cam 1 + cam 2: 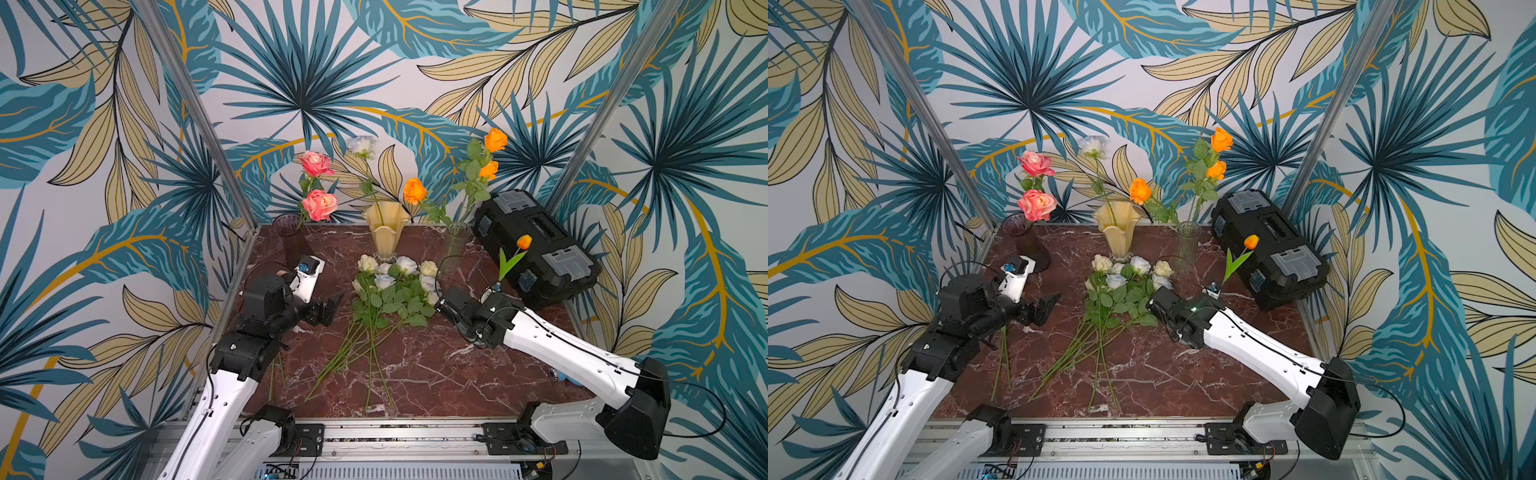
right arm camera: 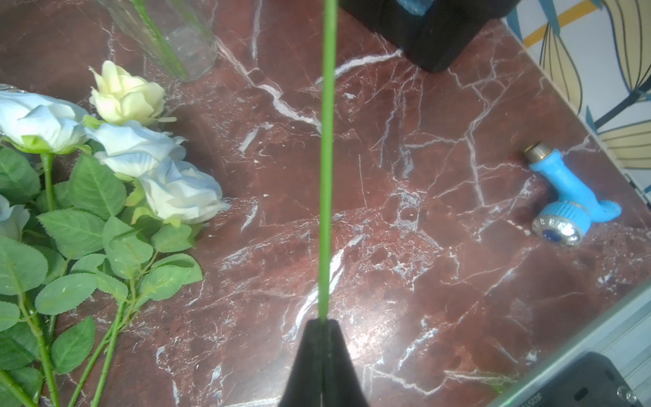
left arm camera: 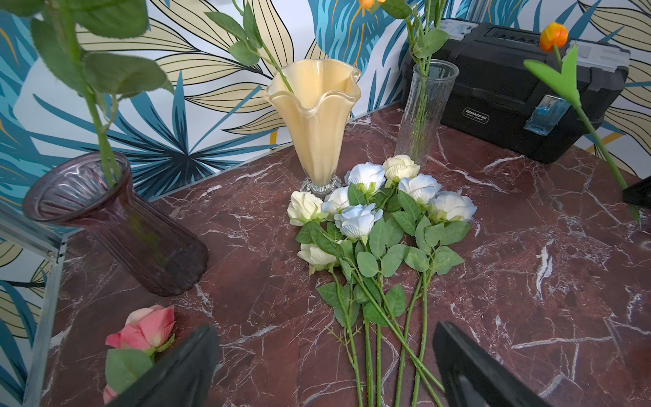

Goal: Arrange the flowers in different vases according to their variety
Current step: Pick up the flower at the center of the board.

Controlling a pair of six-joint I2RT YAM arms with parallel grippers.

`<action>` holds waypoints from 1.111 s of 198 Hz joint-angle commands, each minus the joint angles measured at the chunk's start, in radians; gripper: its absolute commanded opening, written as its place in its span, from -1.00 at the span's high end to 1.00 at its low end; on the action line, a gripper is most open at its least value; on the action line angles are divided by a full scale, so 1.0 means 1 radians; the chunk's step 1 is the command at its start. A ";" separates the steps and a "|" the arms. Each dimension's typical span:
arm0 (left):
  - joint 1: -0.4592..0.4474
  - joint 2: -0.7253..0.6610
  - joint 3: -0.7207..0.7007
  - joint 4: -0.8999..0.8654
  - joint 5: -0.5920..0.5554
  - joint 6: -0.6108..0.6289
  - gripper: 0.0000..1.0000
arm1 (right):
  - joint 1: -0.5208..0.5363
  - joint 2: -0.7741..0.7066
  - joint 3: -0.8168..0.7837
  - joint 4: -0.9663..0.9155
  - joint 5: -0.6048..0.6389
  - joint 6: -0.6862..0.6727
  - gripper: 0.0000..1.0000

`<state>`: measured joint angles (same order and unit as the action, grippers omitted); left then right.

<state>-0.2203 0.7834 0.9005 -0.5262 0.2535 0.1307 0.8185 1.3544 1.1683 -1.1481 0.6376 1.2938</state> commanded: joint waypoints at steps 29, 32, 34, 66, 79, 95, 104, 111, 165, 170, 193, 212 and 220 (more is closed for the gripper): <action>-0.004 -0.045 0.014 -0.038 -0.009 0.006 -1.00 | 0.053 0.033 0.108 -0.054 0.161 -0.058 1.00; -0.004 -0.047 0.014 -0.039 -0.009 0.006 -1.00 | 0.053 0.032 0.120 -0.058 0.176 -0.065 1.00; -0.004 -0.047 0.013 -0.040 -0.008 0.005 -1.00 | 0.053 0.032 0.128 -0.061 0.186 -0.073 1.00; -0.004 -0.061 0.009 -0.050 -0.013 0.004 -1.00 | 0.053 0.021 0.228 -0.072 0.335 -0.203 1.00; -0.004 -0.064 0.009 -0.055 -0.017 0.004 -1.00 | 0.051 0.023 0.269 -0.073 0.378 -0.246 1.00; -0.004 -0.065 0.007 -0.055 -0.016 0.004 -1.00 | 0.047 0.035 0.320 -0.068 0.432 -0.302 1.00; -0.004 -0.066 0.007 -0.055 -0.018 0.004 -1.00 | 0.041 0.041 0.343 -0.054 0.457 -0.337 1.00; -0.004 -0.067 0.005 -0.059 -0.020 0.003 -1.00 | 0.032 0.044 0.351 -0.022 0.475 -0.380 1.00; -0.004 -0.070 -0.011 -0.049 -0.020 -0.013 -1.00 | -0.174 0.092 0.356 0.486 0.436 -0.814 1.00; -0.004 -0.069 -0.011 -0.048 -0.021 -0.014 -1.00 | -0.193 0.110 0.366 0.522 0.425 -0.847 1.00; -0.004 -0.068 -0.014 -0.040 -0.032 -0.017 -1.00 | -0.265 0.193 0.427 0.664 0.366 -0.955 1.00; -0.004 -0.066 -0.020 -0.031 -0.043 -0.023 -1.00 | -0.305 0.278 0.510 0.738 0.336 -1.026 1.00; -0.003 -0.065 -0.023 -0.026 -0.046 -0.027 -1.00 | -0.319 0.315 0.548 0.764 0.326 -1.056 1.00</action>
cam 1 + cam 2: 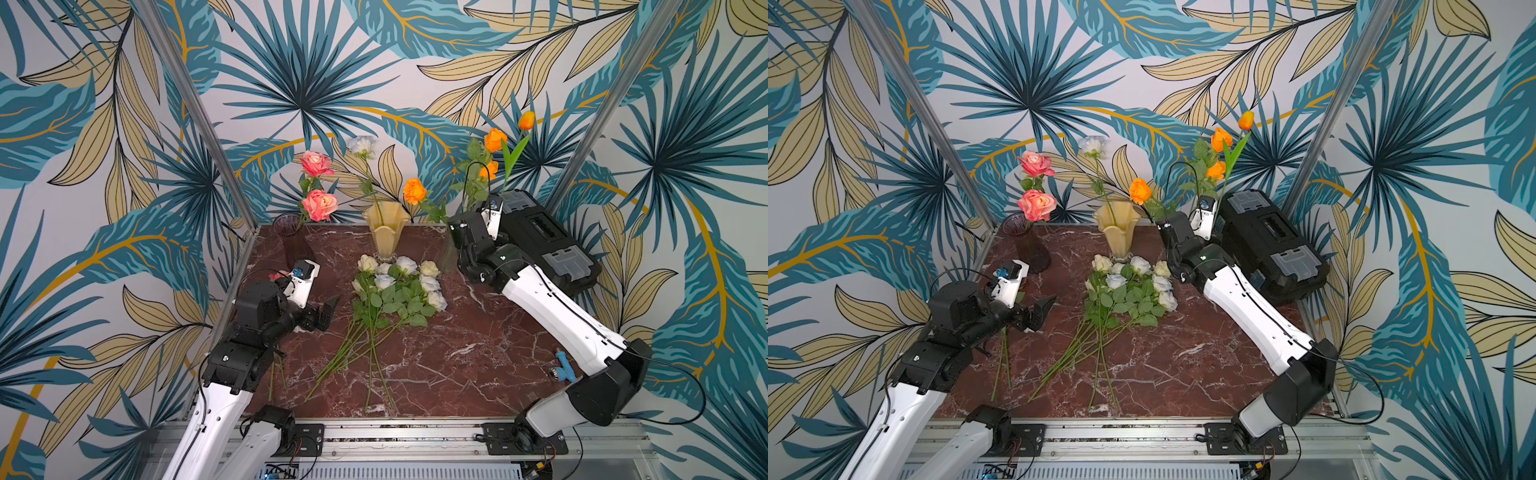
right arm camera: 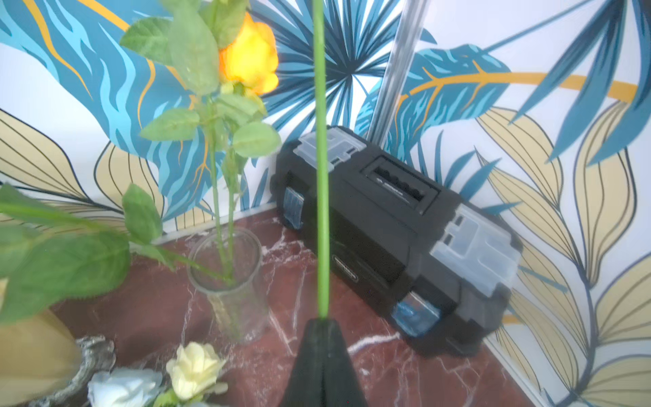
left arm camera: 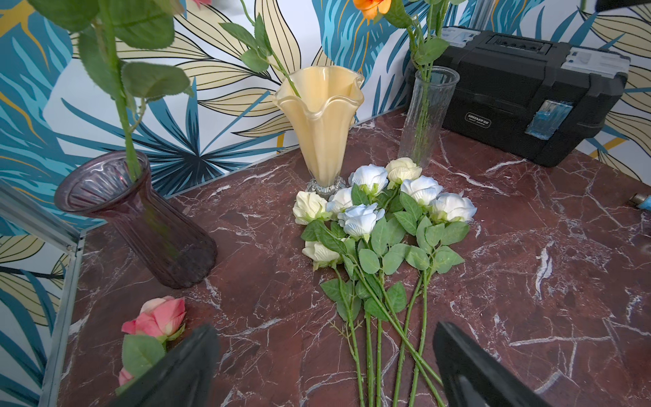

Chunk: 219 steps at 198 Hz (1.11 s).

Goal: Arrange the flowers in different vases according to their variety
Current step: Pick up the flower at the center of the board, then insert the flower into the vase.

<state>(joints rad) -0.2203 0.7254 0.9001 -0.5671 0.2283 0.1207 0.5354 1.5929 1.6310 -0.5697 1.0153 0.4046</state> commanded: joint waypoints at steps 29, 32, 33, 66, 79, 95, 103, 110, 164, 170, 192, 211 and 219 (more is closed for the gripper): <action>-0.003 -0.003 -0.031 0.018 -0.039 -0.028 -1.00 | -0.095 0.218 0.229 0.235 -0.100 -0.224 1.00; -0.004 -0.003 -0.032 0.018 -0.042 -0.028 -1.00 | -0.099 0.231 0.245 0.239 -0.104 -0.230 1.00; -0.004 -0.003 -0.032 0.018 -0.043 -0.028 -1.00 | -0.100 0.238 0.251 0.240 -0.107 -0.232 1.00; -0.004 0.000 -0.033 0.006 -0.053 -0.035 -1.00 | -0.152 0.386 0.384 0.254 -0.142 -0.266 1.00; -0.004 0.000 -0.028 -0.001 -0.060 -0.036 -1.00 | -0.170 0.421 0.400 0.260 -0.152 -0.264 1.00; -0.004 -0.001 -0.022 -0.011 -0.068 -0.038 -1.00 | -0.183 0.451 0.400 0.277 -0.162 -0.259 1.00; -0.004 -0.001 -0.019 -0.017 -0.070 -0.039 -1.00 | -0.186 0.467 0.400 0.284 -0.159 -0.260 1.00; -0.003 -0.001 -0.017 -0.023 -0.071 -0.040 -1.00 | -0.187 0.476 0.394 0.290 -0.159 -0.259 1.00; -0.004 -0.004 0.013 -0.076 -0.085 -0.029 -1.00 | -0.184 0.538 0.312 0.333 -0.153 -0.197 1.00; -0.003 -0.005 0.016 -0.081 -0.087 -0.029 -1.00 | -0.184 0.543 0.303 0.336 -0.151 -0.189 1.00; -0.004 -0.006 0.020 -0.091 -0.090 -0.029 -1.00 | -0.179 0.559 0.272 0.342 -0.136 -0.169 1.00; -0.004 -0.006 0.028 -0.096 -0.095 -0.029 -1.00 | -0.173 0.559 0.232 0.349 -0.114 -0.160 1.00; -0.004 -0.006 0.030 -0.098 -0.098 -0.029 -1.00 | -0.169 0.555 0.206 0.397 -0.104 -0.167 1.00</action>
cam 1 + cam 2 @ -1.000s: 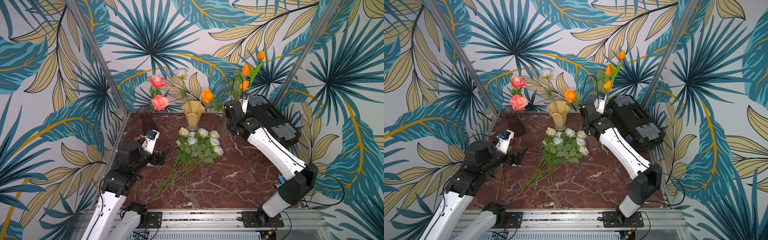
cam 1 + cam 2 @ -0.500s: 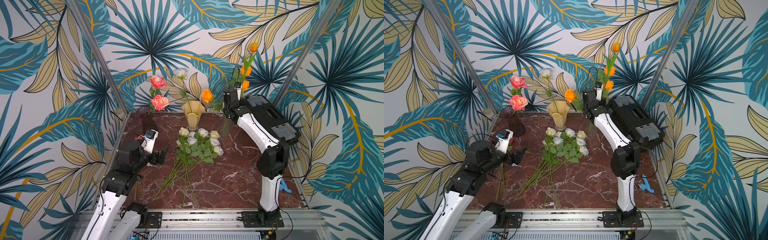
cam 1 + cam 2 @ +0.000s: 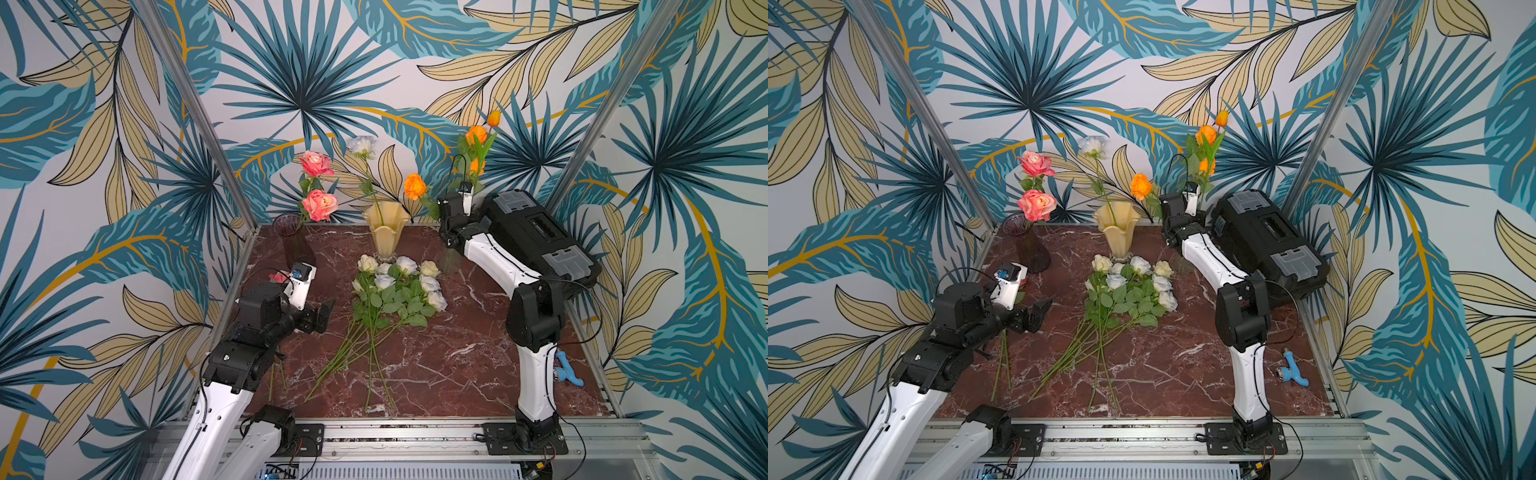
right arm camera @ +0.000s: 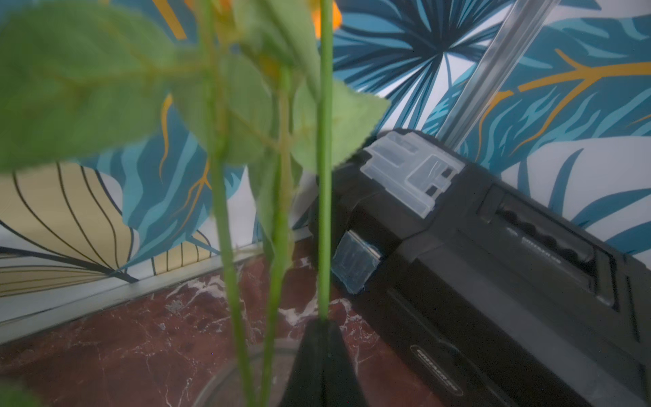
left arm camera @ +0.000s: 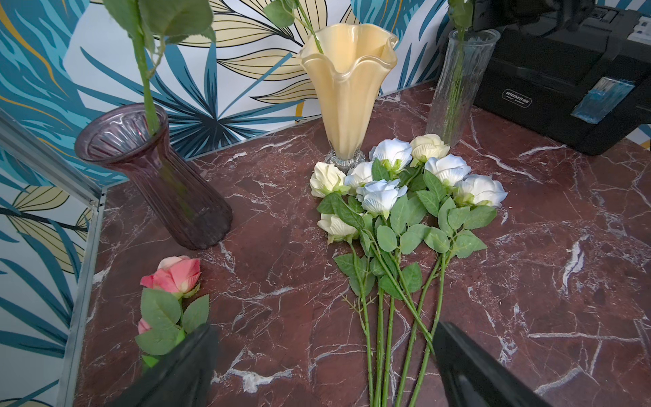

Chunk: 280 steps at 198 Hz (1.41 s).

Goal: Arrange the flowers in different vases according to their variety
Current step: Insert the flower into the vase.

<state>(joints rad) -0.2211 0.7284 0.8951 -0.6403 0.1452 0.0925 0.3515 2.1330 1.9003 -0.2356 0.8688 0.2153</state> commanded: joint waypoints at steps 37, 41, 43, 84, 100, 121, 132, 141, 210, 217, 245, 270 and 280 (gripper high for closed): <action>-0.003 -0.014 0.042 -0.026 -0.018 0.000 -1.00 | 0.027 -0.011 -0.168 0.139 0.080 -0.009 1.00; -0.003 -0.014 0.043 -0.027 -0.019 -0.002 -1.00 | 0.027 -0.014 -0.178 0.141 0.083 -0.007 1.00; -0.003 -0.014 0.043 -0.027 -0.018 -0.001 -1.00 | 0.027 -0.015 -0.182 0.141 0.087 -0.003 1.00; -0.003 -0.012 0.052 -0.038 -0.018 0.006 -1.00 | 0.035 -0.094 -0.307 0.238 0.129 -0.009 1.00; -0.003 -0.012 0.054 -0.044 -0.015 0.009 -1.00 | 0.036 -0.124 -0.332 0.292 0.135 -0.055 1.00; -0.003 -0.012 0.050 -0.041 -0.009 0.010 -1.00 | 0.037 -0.114 -0.310 0.321 0.149 -0.113 1.00; -0.003 -0.014 0.050 -0.044 -0.007 0.010 -1.00 | 0.035 -0.110 -0.306 0.333 0.150 -0.123 1.00; -0.003 -0.015 0.051 -0.045 -0.004 0.010 -1.00 | 0.035 -0.105 -0.299 0.343 0.150 -0.134 1.00; -0.003 -0.046 0.064 -0.102 -0.010 0.025 -1.00 | 0.035 -0.027 -0.219 0.347 0.158 -0.151 1.00; -0.003 -0.050 0.062 -0.104 -0.010 0.024 -1.00 | 0.034 -0.017 -0.210 0.327 0.156 -0.136 1.00; -0.003 -0.057 0.062 -0.111 -0.014 0.021 -1.00 | 0.035 0.005 -0.211 0.254 0.174 -0.069 0.79; -0.003 -0.063 0.063 -0.119 -0.019 0.021 -1.00 | 0.036 -0.023 -0.283 0.264 0.174 -0.033 -0.31; -0.003 -0.067 0.062 -0.123 -0.019 0.021 -1.00 | 0.038 -0.039 -0.309 0.270 0.179 -0.026 -0.57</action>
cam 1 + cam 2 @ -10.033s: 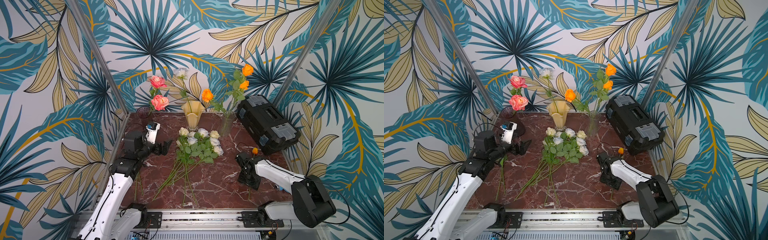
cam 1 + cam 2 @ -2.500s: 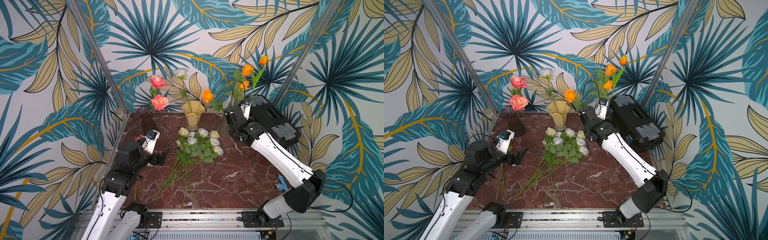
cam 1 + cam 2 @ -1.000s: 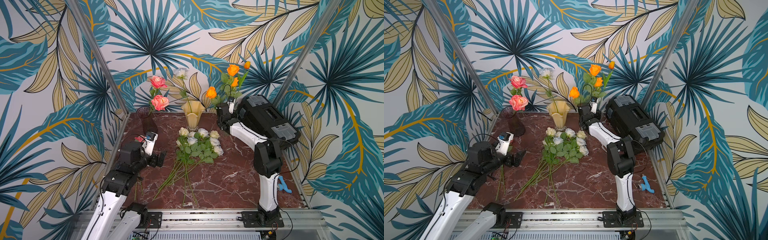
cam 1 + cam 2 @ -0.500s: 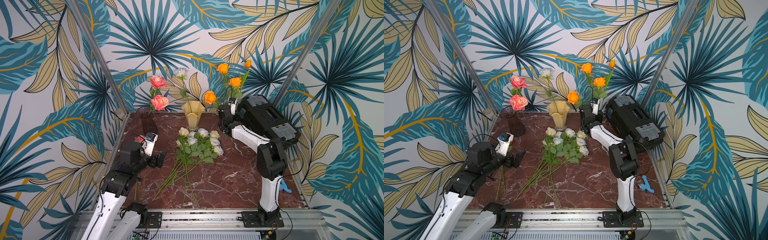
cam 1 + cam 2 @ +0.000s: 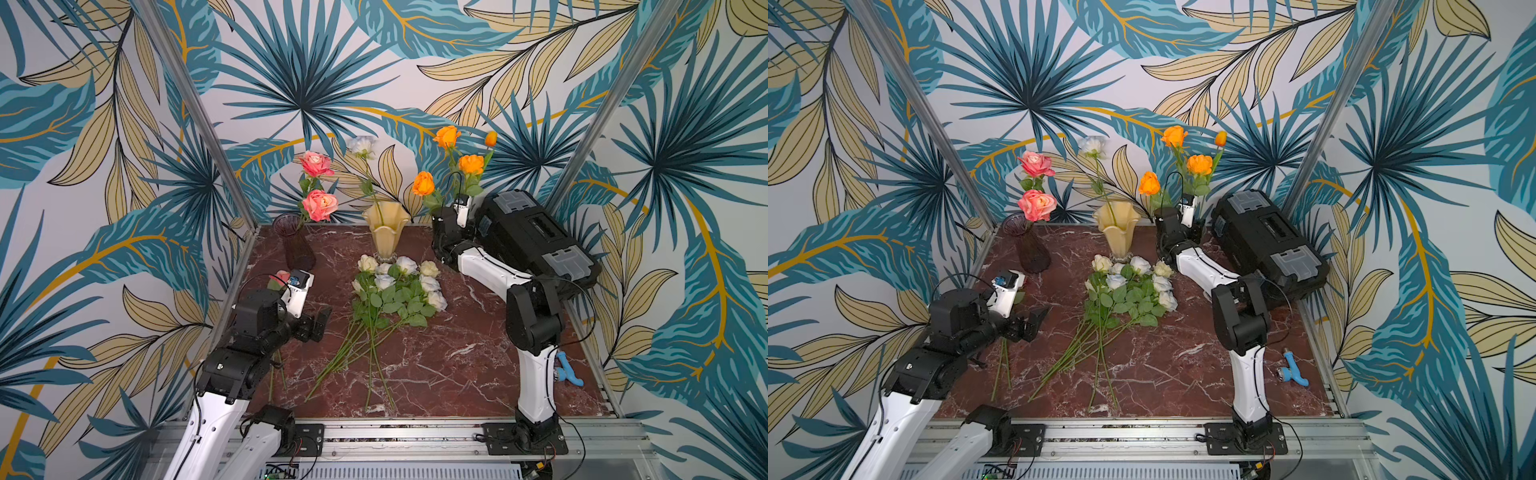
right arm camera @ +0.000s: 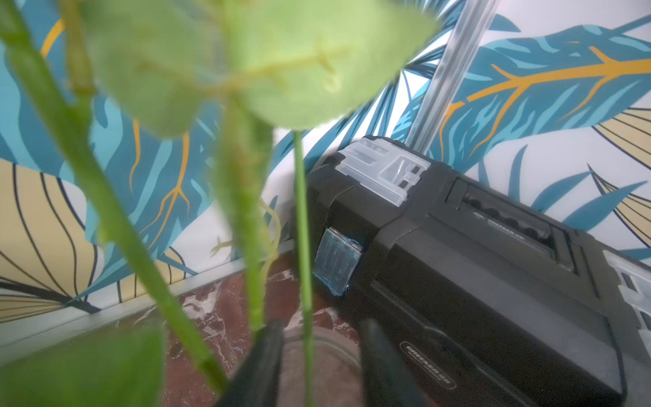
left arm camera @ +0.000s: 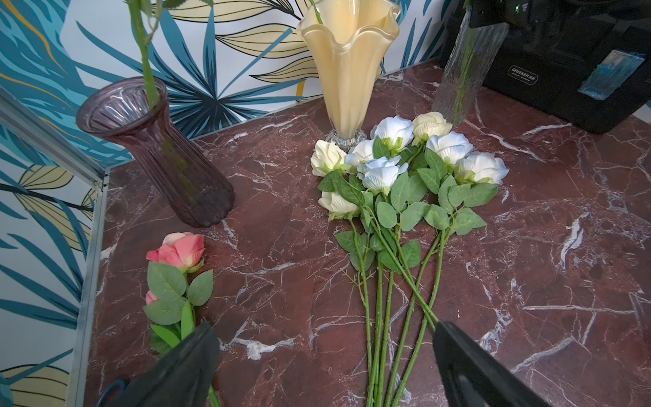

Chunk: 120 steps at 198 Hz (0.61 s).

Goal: Arrange the flowers in different vases according to their variety
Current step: Insert the flower into the vase.

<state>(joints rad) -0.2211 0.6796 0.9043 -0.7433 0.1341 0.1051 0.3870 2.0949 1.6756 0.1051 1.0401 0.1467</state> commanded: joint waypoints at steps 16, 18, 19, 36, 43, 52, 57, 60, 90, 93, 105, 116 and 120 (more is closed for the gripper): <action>-0.003 -0.020 0.048 -0.018 -0.009 0.008 -1.00 | 0.003 -0.030 -0.123 -0.055 -0.003 0.042 -0.77; -0.003 -0.020 0.048 -0.018 -0.010 0.008 -1.00 | 0.003 -0.034 -0.128 -0.052 -0.006 0.042 -0.77; -0.003 -0.020 0.047 -0.017 -0.010 0.008 -1.00 | 0.003 -0.036 -0.131 -0.050 -0.008 0.041 -0.78; -0.003 -0.020 0.039 -0.008 -0.008 0.006 -1.00 | 0.005 -0.088 -0.177 -0.026 -0.027 0.039 -0.84; -0.003 -0.021 0.035 -0.004 -0.009 0.004 -1.00 | 0.006 -0.112 -0.192 -0.028 -0.035 0.043 -0.86; -0.003 -0.023 0.029 0.004 -0.007 -0.001 -1.00 | 0.011 -0.141 -0.208 -0.030 -0.040 0.048 -0.86; -0.003 -0.023 0.026 0.010 -0.006 -0.002 -1.00 | 0.014 -0.158 -0.217 -0.035 -0.041 0.049 -0.86; -0.003 -0.023 0.023 0.013 -0.005 -0.003 -1.00 | 0.016 -0.167 -0.223 -0.037 -0.042 0.052 -0.87; -0.003 -0.029 0.003 0.038 0.005 -0.014 -1.00 | 0.019 -0.263 -0.262 -0.116 -0.060 0.130 -0.92; -0.003 -0.029 0.000 0.040 0.005 -0.016 -1.00 | 0.018 -0.274 -0.267 -0.126 -0.062 0.142 -0.92; -0.003 -0.031 -0.006 0.045 0.008 -0.018 -1.00 | 0.018 -0.316 -0.288 -0.157 -0.066 0.176 -0.93; -0.002 -0.036 -0.008 0.048 0.010 -0.019 -1.00 | 0.019 -0.364 -0.315 -0.174 -0.092 0.195 -0.96; -0.003 -0.038 -0.010 0.049 0.010 -0.019 -1.00 | 0.018 -0.382 -0.325 -0.176 -0.102 0.200 -0.96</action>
<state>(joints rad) -0.2211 0.6613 0.9035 -0.7280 0.1356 0.0963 0.4034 1.8149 1.4010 0.0013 0.9821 0.2684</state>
